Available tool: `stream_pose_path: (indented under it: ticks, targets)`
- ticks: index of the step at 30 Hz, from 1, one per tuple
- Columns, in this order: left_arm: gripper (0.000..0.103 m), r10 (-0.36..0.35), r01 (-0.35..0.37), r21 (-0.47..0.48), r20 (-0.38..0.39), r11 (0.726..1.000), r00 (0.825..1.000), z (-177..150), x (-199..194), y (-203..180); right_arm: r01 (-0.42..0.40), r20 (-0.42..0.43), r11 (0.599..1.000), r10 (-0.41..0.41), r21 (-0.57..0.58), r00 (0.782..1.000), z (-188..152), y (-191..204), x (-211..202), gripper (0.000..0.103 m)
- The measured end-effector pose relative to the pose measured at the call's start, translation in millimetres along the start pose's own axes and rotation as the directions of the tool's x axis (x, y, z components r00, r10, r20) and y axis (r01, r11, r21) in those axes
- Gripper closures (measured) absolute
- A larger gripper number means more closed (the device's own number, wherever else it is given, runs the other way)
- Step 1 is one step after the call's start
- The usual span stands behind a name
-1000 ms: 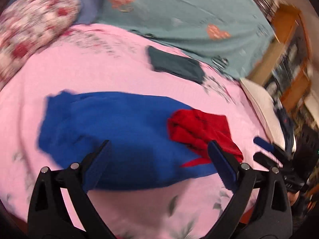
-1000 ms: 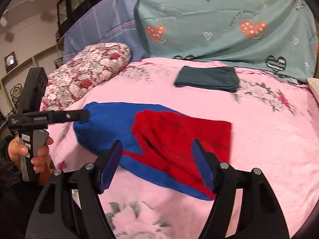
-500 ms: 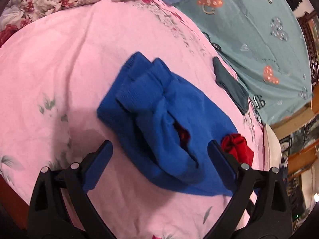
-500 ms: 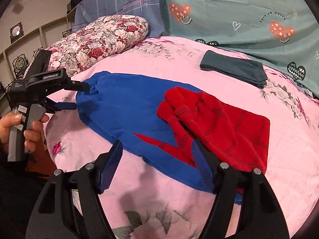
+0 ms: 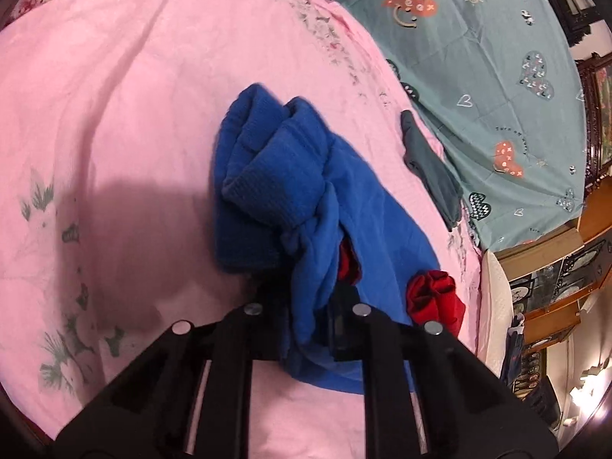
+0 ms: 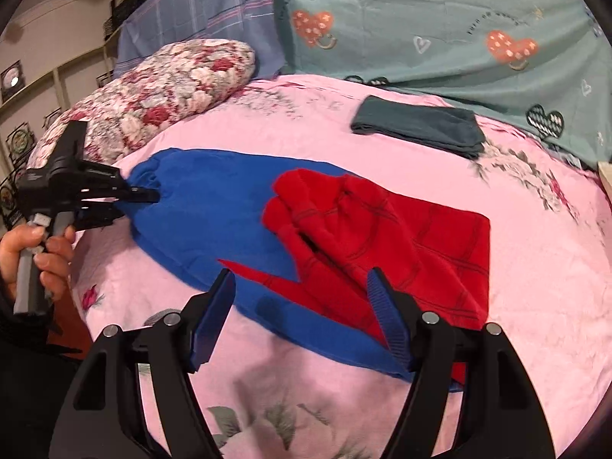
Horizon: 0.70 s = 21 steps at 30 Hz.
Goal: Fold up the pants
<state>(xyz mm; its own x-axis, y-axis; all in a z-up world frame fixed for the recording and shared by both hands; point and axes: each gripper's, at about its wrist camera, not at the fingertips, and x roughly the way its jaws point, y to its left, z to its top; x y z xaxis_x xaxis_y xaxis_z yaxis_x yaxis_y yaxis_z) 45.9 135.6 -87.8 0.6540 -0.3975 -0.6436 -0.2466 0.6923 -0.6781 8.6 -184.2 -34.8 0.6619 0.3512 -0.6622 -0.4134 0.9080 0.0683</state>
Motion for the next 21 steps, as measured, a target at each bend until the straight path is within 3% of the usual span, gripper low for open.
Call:
stream_pose_path:
  ticks: [5, 8, 11, 12, 14, 16, 17, 18, 19, 21]
  targets:
    - [0.092, -0.023, 0.010, 0.182, 0.066, 0.983, 0.998, 1, -13, -58, 0.042, 0.060, 0.998, -0.045, 0.051, 0.997, 1, -23, -22, 0.031]
    - [0.092, -0.092, 0.064, 0.350, 0.065, 0.935, 0.994, -5, -13, -130, 0.099, 0.127, 0.986, -0.116, 0.133, 0.985, 1, -54, -51, 0.031]
    - [0.092, -0.171, 0.160, 0.523, -0.027, 0.837, 0.985, -39, 6, -212, 0.173, 0.171, 0.956, -0.217, 0.238, 0.961, -7, -92, -83, 0.031]
    - [0.092, -0.181, 0.193, 0.584, -0.080, 0.788, 0.980, -60, 18, -238, 0.193, 0.175, 0.943, -0.246, 0.270, 0.953, -11, -103, -92, 0.031]
    - [0.091, -0.145, 0.234, 0.663, -0.186, 0.711, 0.972, -100, 47, -269, 0.225, 0.160, 0.912, -0.293, 0.342, 0.943, -23, -126, -105, 0.031]
    - [0.084, -0.023, 0.245, 0.703, -0.310, 0.668, 0.950, -139, 100, -278, 0.243, 0.117, 0.887, -0.311, 0.392, 0.943, -35, -143, -108, 0.031]
    - [0.084, 0.021, 0.243, 0.705, -0.343, 0.666, 0.939, -147, 117, -276, 0.242, 0.104, 0.882, -0.307, 0.403, 0.946, -38, -148, -107, 0.031]
    - [0.084, 0.091, 0.238, 0.699, -0.399, 0.674, 0.913, -157, 140, -269, 0.234, 0.086, 0.880, -0.294, 0.413, 0.952, -42, -153, -104, 0.031]
    - [0.084, 0.103, 0.247, 0.680, -0.430, 0.690, 0.897, -160, 149, -260, 0.230, 0.069, 0.877, -0.284, 0.422, 0.956, -44, -156, -101, 0.031]
    - [0.082, 0.069, 0.269, 0.671, -0.432, 0.691, 0.899, -157, 136, -257, 0.201, 0.057, 0.881, -0.249, 0.428, 0.967, -46, -158, -95, 0.031]
